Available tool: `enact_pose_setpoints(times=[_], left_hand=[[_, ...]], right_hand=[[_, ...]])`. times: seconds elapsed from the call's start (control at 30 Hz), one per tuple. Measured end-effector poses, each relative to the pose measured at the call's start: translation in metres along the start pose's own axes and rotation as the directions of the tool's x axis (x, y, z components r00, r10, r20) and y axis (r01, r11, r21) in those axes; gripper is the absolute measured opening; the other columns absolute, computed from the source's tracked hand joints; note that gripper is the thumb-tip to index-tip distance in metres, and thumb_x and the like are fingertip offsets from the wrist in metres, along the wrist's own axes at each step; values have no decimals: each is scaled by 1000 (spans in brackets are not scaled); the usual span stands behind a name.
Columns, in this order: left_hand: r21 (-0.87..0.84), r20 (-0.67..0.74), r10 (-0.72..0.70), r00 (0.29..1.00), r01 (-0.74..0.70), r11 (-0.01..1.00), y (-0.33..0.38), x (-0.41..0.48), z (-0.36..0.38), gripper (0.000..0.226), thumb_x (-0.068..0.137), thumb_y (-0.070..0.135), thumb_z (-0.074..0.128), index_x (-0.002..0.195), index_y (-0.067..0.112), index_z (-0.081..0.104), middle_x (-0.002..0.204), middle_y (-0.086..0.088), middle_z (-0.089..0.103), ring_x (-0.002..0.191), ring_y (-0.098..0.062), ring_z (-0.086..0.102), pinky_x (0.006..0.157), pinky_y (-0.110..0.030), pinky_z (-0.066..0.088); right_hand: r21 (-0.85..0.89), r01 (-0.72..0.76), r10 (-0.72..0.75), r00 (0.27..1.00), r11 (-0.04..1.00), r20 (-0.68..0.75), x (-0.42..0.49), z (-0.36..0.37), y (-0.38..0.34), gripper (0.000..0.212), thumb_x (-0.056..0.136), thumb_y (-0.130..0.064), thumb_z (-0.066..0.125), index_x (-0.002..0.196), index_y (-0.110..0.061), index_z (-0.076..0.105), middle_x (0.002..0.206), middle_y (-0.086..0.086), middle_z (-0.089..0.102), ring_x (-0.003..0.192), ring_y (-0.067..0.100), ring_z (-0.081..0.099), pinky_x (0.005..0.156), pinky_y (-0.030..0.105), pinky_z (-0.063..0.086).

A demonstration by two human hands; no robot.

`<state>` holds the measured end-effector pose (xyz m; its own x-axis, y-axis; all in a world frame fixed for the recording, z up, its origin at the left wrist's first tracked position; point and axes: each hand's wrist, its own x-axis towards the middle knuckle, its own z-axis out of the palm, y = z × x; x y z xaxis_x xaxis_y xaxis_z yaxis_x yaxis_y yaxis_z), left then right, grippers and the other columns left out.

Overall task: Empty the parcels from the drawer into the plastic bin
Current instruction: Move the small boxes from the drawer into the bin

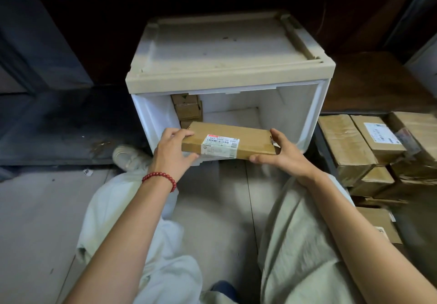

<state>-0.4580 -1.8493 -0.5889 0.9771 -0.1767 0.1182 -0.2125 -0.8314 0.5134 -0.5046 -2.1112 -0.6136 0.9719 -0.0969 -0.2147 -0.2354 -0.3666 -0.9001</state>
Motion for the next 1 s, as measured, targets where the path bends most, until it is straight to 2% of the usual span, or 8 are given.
enact_pose_setpoints(times=[0.2, 0.3, 0.37, 0.53, 0.7, 0.83, 0.9, 1.0], left_hand=[[16, 54, -15, 998, 14, 1000, -6, 5, 5, 30, 86, 27, 69, 113, 21, 59, 111, -5, 58, 103, -22, 56, 83, -27, 46], [53, 102, -41, 994, 36, 998, -10, 7, 8, 31, 89, 34, 64, 113, 19, 55, 106, -6, 61, 97, -24, 58, 78, -29, 47], [43, 125, -102, 987, 98, 994, -13, 8, 10, 34, 90, 39, 61, 116, 23, 48, 108, -6, 63, 94, -25, 59, 79, -33, 51], [-71, 158, -171, 972, 184, 980, -15, 7, 16, 40, 92, 40, 56, 124, 25, 37, 106, -8, 64, 89, -24, 60, 71, -32, 47], [-215, 131, -217, 967, 241, 946, -13, 8, 17, 36, 94, 32, 57, 126, 23, 44, 111, -7, 60, 85, -23, 63, 58, -21, 48], [-288, 95, -222, 970, 240, 927, -14, 11, 21, 41, 91, 28, 62, 130, 20, 51, 127, -5, 53, 89, -21, 63, 50, -15, 50], [-281, 89, -188, 978, 205, 938, -16, 12, 22, 51, 87, 30, 67, 135, 20, 51, 131, -7, 46, 100, -23, 60, 54, -17, 51], [-251, 132, -140, 981, 169, 953, -18, 11, 23, 71, 80, 41, 73, 142, 29, 42, 132, -4, 42, 100, -22, 62, 79, -36, 57]], right_hand=[[121, -43, 46, 999, 992, -20, 7, 7, 0, 99, 65, -56, 73, 147, -19, 30, 136, -8, 49, 123, 8, 49, 98, 23, 37], [149, -19, 23, 999, 989, -24, 9, 6, 2, 85, 71, -45, 78, 142, -22, 36, 128, -12, 56, 119, 0, 50, 101, 22, 37], [121, -5, 8, 1000, 993, -21, 12, 5, 4, 89, 69, -47, 79, 144, -26, 35, 127, -16, 56, 118, -4, 49, 105, 25, 37], [46, -4, 5, 999, 999, -31, 19, 1, 10, 74, 78, -36, 77, 140, -33, 37, 129, -2, 54, 119, 17, 54, 105, 36, 43], [-31, 4, -7, 996, 999, -91, 24, 0, 14, 49, 91, -35, 62, 137, -33, 45, 118, 9, 57, 106, 19, 59, 95, 30, 46], [-96, -8, -6, 991, 995, -136, 28, 1, 19, 41, 98, -34, 49, 139, -28, 45, 111, 11, 58, 108, 27, 57, 100, 44, 44], [-86, -27, 13, 987, 996, -160, 29, 3, 20, 50, 98, -37, 48, 145, -27, 34, 113, 12, 58, 107, 27, 58, 100, 42, 45], [-67, -29, 16, 982, 997, -188, 28, 3, 20, 60, 99, -37, 48, 151, -25, 21, 113, 12, 58, 104, 26, 59, 93, 33, 43]])
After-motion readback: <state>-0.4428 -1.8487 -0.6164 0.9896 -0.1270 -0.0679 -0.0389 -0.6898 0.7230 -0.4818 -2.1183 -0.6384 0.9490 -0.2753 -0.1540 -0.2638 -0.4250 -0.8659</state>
